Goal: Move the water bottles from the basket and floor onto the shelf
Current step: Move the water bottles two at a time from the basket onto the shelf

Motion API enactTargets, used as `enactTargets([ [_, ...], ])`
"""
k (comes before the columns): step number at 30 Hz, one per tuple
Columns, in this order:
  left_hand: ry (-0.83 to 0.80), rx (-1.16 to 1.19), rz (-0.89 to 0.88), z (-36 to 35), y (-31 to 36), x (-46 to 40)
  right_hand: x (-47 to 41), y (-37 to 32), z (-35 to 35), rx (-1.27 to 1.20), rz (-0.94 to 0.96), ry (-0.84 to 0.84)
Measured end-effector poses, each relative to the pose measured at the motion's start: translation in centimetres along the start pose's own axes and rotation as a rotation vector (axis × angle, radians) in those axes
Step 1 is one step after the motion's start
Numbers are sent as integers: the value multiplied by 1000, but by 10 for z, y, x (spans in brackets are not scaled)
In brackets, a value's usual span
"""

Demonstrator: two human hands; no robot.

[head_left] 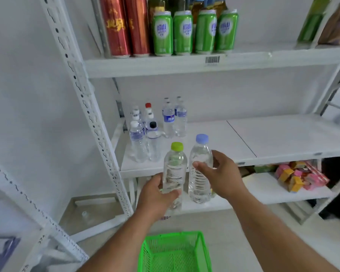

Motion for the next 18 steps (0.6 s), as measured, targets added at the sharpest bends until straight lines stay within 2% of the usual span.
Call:
enactTargets([
  [18, 188, 45, 24, -105, 32, -40, -92, 43, 84, -31, 111, -120],
])
Point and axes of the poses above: each hand's wrist, its own x-axis away from the middle knuckle, its own z-axis out of the back of the hand, y = z × x, the point moved 9 cm from there along -x, towards the middle knuckle, and after that the axes turned 10 degrees about x, right-handed, at the moved point
